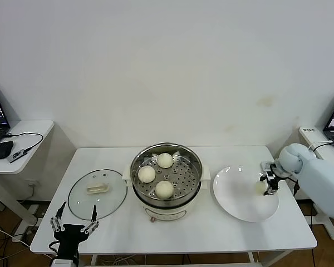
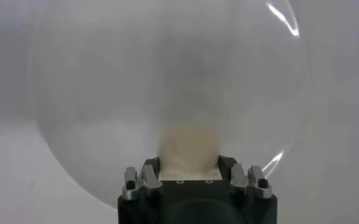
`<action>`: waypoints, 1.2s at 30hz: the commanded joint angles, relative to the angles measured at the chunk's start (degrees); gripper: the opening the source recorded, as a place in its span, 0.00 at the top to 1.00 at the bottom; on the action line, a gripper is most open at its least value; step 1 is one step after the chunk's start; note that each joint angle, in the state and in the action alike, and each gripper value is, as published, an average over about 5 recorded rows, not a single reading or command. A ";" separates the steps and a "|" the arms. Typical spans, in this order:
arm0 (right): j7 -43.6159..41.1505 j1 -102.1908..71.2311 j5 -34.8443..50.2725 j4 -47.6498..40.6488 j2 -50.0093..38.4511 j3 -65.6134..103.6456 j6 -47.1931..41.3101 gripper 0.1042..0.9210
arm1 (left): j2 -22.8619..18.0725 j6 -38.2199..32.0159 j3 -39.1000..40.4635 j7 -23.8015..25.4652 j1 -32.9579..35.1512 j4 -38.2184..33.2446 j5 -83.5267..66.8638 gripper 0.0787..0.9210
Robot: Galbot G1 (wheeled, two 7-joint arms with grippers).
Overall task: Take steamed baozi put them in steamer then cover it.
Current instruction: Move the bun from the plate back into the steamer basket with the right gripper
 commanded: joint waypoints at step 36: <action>17.50 36.96 47.81 20.30 18.74 -38.87 -30.04 0.37 | -0.11 -0.22 -0.18 -0.03 -2.39 0.39 -0.56 0.12</action>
